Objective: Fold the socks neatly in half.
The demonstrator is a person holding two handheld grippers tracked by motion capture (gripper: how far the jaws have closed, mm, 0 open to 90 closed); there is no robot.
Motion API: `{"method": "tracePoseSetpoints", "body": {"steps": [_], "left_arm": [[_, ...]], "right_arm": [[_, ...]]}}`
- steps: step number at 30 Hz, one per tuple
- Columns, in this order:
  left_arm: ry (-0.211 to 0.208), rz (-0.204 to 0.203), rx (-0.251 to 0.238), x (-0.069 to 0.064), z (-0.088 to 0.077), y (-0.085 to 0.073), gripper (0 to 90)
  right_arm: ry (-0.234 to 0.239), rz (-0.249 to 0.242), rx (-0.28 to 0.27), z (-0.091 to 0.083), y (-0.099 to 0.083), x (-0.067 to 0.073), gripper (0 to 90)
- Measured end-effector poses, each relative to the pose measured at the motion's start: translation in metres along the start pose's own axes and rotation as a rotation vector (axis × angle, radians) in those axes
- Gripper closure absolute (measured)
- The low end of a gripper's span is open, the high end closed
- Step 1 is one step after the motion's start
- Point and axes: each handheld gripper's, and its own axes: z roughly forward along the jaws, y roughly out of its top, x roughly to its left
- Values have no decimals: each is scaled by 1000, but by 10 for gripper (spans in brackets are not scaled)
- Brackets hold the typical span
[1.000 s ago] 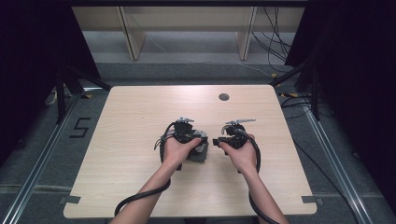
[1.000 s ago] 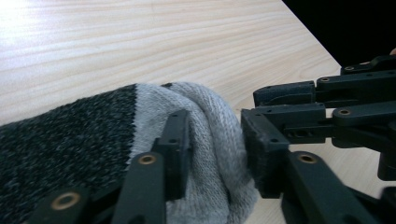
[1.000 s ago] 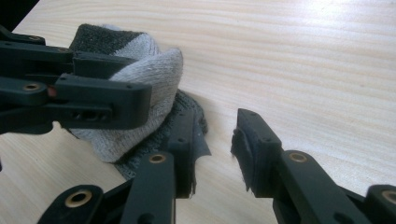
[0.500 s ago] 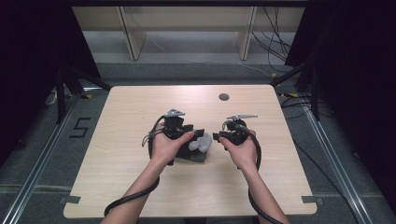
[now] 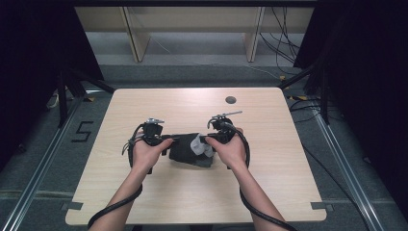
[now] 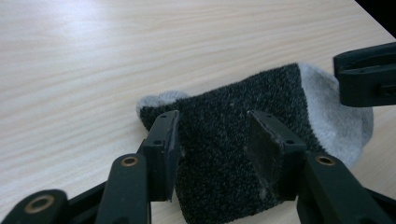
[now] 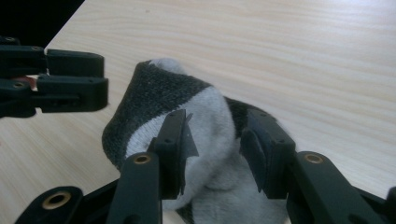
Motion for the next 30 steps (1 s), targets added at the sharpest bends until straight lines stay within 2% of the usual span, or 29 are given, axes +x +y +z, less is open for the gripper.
{"method": "tracePoseSetpoints", "body": {"steps": [2, 3, 5, 7, 9, 11, 13, 14, 15, 16, 19, 22, 23, 26, 27, 28, 29, 30], "left_arm": [[-13, 8, -16, -2, 4, -1, 528], [-12, 19, -8, -3, 5, 0, 528], [-16, 23, -17, -5, 8, 2, 528], [-31, 30, -34, -6, 9, 4, 521], [-51, 13, -67, -5, 10, 8, 508], [-61, -27, -116, -5, 8, 13, 504], [-72, -47, -154, -6, 5, 16, 504], [-74, -49, -169, -7, 4, 17, 504], [-78, -46, -173, -9, 3, 18, 504], [-78, -41, -175, -10, 3, 18, 504], [-87, -9, -152, -13, 6, 17, 507], [-80, 40, -95, -16, 15, 15, 513], [-88, 47, -78, -17, 20, 14, 516], [-90, 66, -35, -22, 33, 10, 521], [-91, 69, -24, -23, 37, 10, 521], [-87, 79, -8, -24, 41, 8, 521], [-83, 79, -4, -26, 44, 8, 521], [-86, 80, 0, -27, 46, 8, 521]], "right_arm": [[4, -11, 26, 4, 0, 1, 684], [-11, -19, 39, 5, 0, 2, 750], [-34, -2, 50, 5, 0, 5, 826], [-37, -36, 46, 2, 1, 7, 841], [-28, -23, 40, -4, 2, 12, 844], [-10, -26, 21, -12, 4, 18, 845], [-2, -21, 2, -21, 8, 23, 844], [13, -49, -17, -23, 10, 23, 844], [10, -54, -28, -26, 12, 24, 843], [3, -94, -55, -27, 14, 22, 843], [-13, -96, -58, -29, 16, 19, 840], [-99, -66, -17, -25, 10, 11, 840], [-118, -36, 8, -22, 7, 9, 839], [-211, -64, 60, -13, -5, -2, 839], [-230, -69, 87, -11, -7, -6, 839], [-253, -60, 94, -9, -10, -7, 840], [-268, -76, 108, -7, -13, -12, 840], [-274, -64, 113, -5, -14, -14, 840]]}}
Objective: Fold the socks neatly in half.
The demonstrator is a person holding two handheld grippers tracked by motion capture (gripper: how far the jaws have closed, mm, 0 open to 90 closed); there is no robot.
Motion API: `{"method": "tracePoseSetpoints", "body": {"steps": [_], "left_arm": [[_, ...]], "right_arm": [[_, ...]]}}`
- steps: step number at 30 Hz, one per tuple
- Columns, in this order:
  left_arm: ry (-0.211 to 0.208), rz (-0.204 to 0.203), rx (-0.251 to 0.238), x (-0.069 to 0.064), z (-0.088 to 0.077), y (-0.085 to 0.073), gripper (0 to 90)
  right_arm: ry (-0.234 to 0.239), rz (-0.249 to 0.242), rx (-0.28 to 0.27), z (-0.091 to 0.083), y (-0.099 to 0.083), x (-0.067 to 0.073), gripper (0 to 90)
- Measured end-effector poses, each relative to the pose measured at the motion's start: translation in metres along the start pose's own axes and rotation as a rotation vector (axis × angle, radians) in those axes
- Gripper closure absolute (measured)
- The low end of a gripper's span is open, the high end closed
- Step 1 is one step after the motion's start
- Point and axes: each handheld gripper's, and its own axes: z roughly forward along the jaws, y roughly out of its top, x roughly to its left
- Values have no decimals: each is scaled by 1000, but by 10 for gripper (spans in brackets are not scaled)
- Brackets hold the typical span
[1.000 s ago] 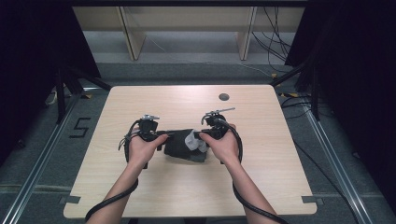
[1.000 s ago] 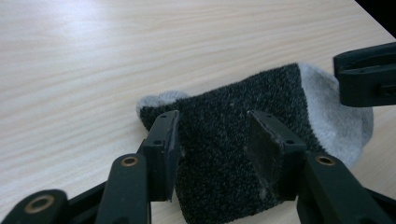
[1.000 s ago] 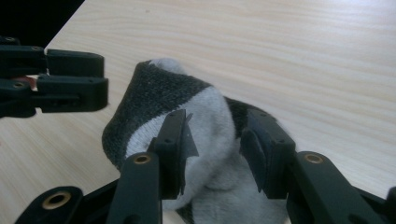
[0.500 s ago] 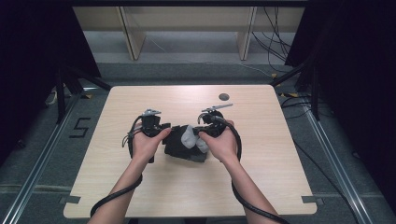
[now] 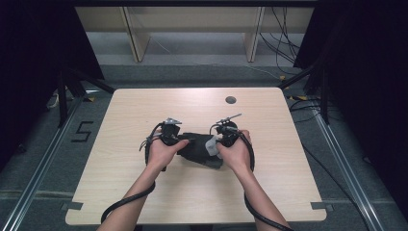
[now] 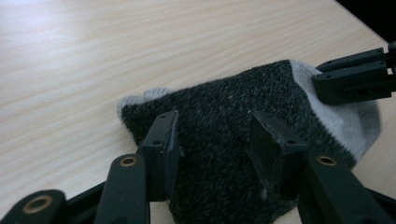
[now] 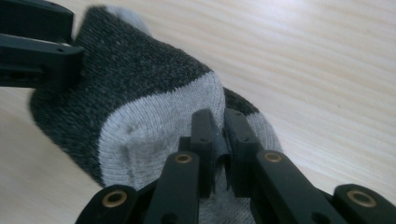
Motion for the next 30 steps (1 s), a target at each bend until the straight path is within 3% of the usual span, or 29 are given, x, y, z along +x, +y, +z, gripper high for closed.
{"method": "tracePoseSetpoints", "body": {"steps": [3, 9, 12, 14, 15, 18, 20, 22, 24, 26, 28, 30], "left_arm": [[2, 7, 5, -5, 5, 1, 522], [43, 51, 47, -12, 12, 0, 529], [59, 70, 30, -16, 15, 0, 537], [57, 72, -5, -19, 14, 0, 557], [49, 76, -16, -19, 13, 0, 563], [12, 37, -79, -20, 10, 1, 615], [-7, 31, -95, -21, 9, 1, 630], [-9, 69, -68, -24, 12, 0, 628], [36, 173, 27, -26, 20, -6, 670], [52, 204, 41, -28, 27, -10, 682], [62, 194, 62, -29, 27, -8, 694], [72, 213, 79, -31, 28, -6, 705]], "right_arm": [[-16, -4, 20, 7, -5, -7, 842], [-12, -32, 2, 12, -8, -10, 844], [-2, -15, 0, 12, -10, -11, 844], [-1, -26, -7, 13, -12, -15, 844], [3, -8, -14, 12, -13, -15, 844], [22, -2, -17, 12, -15, -19, 844], [38, 17, -12, 12, -15, -19, 844], [37, 6, -16, 12, -15, -19, 844], [24, 3, -22, 13, -15, -19, 844], [32, 11, -12, 13, -15, -18, 843], [31, -10, -24, 13, -16, -19, 841], [32, -8, -28, 11, -17, -18, 841]]}}
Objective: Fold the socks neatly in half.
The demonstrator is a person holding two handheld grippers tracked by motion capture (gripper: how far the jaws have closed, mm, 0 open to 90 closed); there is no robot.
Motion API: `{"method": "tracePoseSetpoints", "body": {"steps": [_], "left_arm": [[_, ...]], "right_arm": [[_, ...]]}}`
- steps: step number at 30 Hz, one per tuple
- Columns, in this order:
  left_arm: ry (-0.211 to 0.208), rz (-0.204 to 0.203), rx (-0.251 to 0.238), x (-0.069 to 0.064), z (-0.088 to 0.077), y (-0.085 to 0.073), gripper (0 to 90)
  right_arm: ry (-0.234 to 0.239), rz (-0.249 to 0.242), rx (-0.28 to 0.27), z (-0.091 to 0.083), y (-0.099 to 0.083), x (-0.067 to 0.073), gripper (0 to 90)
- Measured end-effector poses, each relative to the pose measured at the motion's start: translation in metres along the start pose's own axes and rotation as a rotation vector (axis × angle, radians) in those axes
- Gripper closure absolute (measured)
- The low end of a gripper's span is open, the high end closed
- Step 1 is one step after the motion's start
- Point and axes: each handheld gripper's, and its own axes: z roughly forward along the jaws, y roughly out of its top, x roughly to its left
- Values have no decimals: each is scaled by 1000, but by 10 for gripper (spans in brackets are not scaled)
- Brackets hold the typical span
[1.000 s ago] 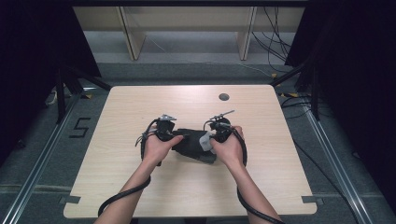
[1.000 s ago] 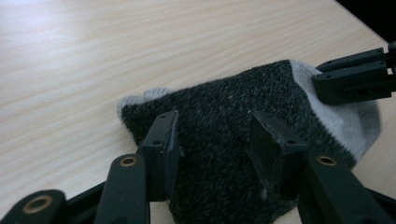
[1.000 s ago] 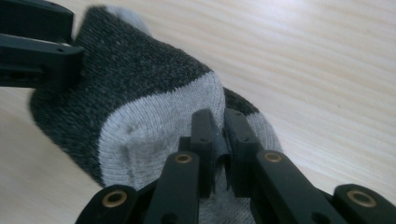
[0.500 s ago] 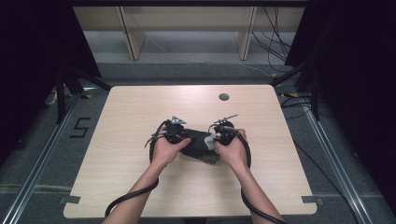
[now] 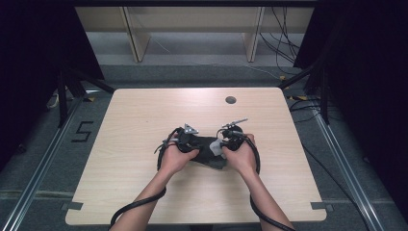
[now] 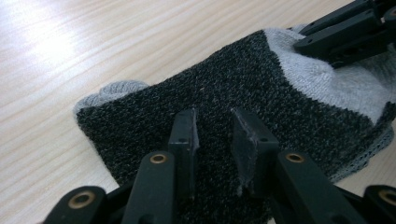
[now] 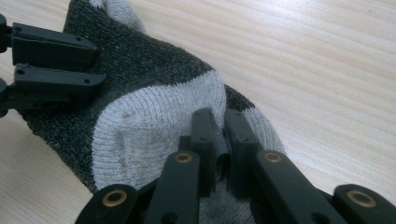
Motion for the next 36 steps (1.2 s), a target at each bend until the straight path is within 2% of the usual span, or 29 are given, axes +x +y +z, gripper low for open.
{"method": "tracePoseSetpoints", "body": {"steps": [1, 3, 4, 5, 7, 10, 13, 14, 15, 16, 18, 19, 21, 26, 27, 28, 32, 36], "left_arm": [[0, 4, 7, -1, 0, 1, 712], [7, 0, 6, -1, 0, 0, 721], [8, 1, 6, -1, 0, 0, 722], [8, 6, 6, -1, 0, 0, 722], [7, 0, 6, -1, 0, 0, 722], [2, -3, 6, -1, 0, 0, 722], [2, -6, 6, -1, 0, 1, 721], [7, -3, 8, -1, 0, 1, 721], [6, -14, -1, -1, 1, 1, 721], [0, -6, 6, 0, 0, 1, 721], [-8, -6, 14, 0, -2, 0, 721], [-6, -11, 9, -1, -2, 0, 721], [-12, -20, 9, -1, -3, -2, 722], [-13, -35, 11, -6, -6, -5, 722], [-2, -49, 5, -7, -6, -6, 722], [-3, -49, 2, -8, -6, -6, 723], [6, -65, 5, -10, -8, -7, 723], [6, -104, 11, -14, -9, -7, 723]], "right_arm": [[5, 10, 0, -1, 0, 1, 841], [-1, -8, -8, -3, -3, 1, 839], [6, 7, -11, -3, -4, 2, 836], [8, -3, -8, -4, -4, 1, 829], [28, 4, -15, -7, -1, 0, 784], [-15, -1, -93, -27, 9, 6, 753], [29, -33, -148, -41, 17, 21, 749], [21, -49, -149, -42, 18, 25, 750], [28, -52, -137, -40, 18, 30, 751], [29, -77, -118, -34, 16, 31, 753], [0, -58, -23, -19, 7, 32, 753], [-6, -32, 1, -12, 0, 30, 755], [13, 20, -26, -6, -8, 25, 765], [-18, -27, -28, -5, -6, 24, 778], [-25, -35, -33, -3, -5, 23, 781], [-21, -24, -32, -1, -5, 23, 786], [-7, -44, -45, 5, -3, 19, 800], [-4, -56, -45, 7, -1, 19, 803]]}}
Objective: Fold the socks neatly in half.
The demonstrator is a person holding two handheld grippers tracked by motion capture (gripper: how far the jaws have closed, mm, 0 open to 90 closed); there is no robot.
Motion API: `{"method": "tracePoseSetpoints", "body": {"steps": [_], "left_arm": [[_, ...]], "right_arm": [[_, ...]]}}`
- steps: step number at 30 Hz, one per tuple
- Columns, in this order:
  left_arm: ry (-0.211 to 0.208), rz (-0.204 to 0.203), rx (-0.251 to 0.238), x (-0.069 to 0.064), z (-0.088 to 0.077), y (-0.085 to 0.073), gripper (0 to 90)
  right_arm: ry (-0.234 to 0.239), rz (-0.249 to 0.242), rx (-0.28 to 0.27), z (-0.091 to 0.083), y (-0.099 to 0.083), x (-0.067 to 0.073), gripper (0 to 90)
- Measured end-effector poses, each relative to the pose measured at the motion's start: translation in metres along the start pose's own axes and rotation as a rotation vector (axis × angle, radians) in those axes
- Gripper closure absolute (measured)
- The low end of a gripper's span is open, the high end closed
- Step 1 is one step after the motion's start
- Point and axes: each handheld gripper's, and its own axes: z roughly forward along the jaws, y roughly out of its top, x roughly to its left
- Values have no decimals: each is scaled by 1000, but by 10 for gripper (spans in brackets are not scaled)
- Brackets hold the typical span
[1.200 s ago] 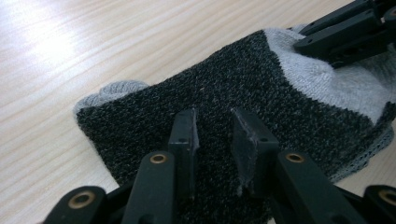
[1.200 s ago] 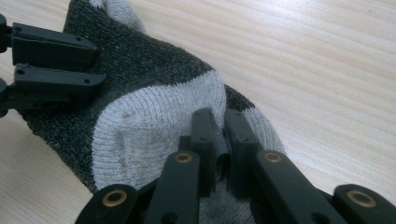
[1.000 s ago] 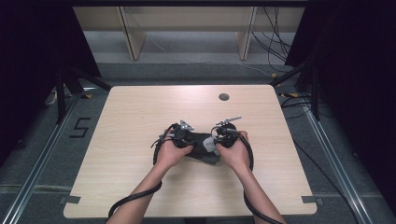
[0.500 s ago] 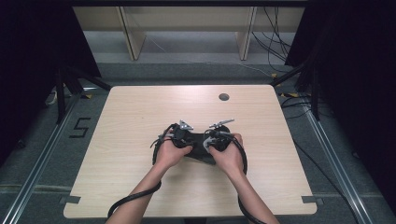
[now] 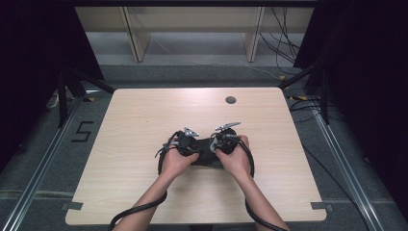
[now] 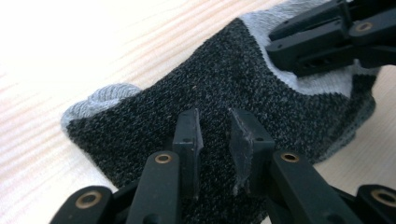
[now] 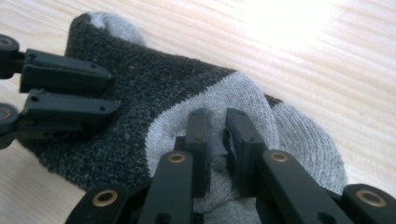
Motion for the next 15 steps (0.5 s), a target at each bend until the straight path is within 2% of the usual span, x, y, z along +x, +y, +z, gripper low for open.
{"method": "tracePoseSetpoints", "body": {"steps": [4, 5, 6, 7, 8, 11, 13, 14, 15], "left_arm": [[7, 7, 9, -7, -3, -3, 724], [4, 11, 12, -9, -5, -3, 724], [6, 0, -2, -11, -5, -4, 724], [-2, 5, 5, -11, -6, -5, 724], [-2, 1, 0, -11, -8, -4, 722], [-21, -5, -32, -5, -15, 0, 683], [-26, 11, -47, 0, -22, 3, 658], [-24, 11, -55, 2, -25, 4, 648], [-25, 13, -63, 4, -28, 4, 641]], "right_arm": [[24, -38, -11, 3, 1, -2, 800], [18, -54, -15, 2, 1, -4, 797], [9, -57, -16, 2, 1, -4, 793], [15, -55, -15, 1, 0, -4, 784], [11, -75, -22, -1, 0, -5, 770], [45, -45, -44, -12, -1, -2, 689], [40, -67, -69, -20, -2, -3, 672], [48, -61, -93, -24, -3, -3, 672], [49, -28, -101, -29, -4, -1, 672]]}}
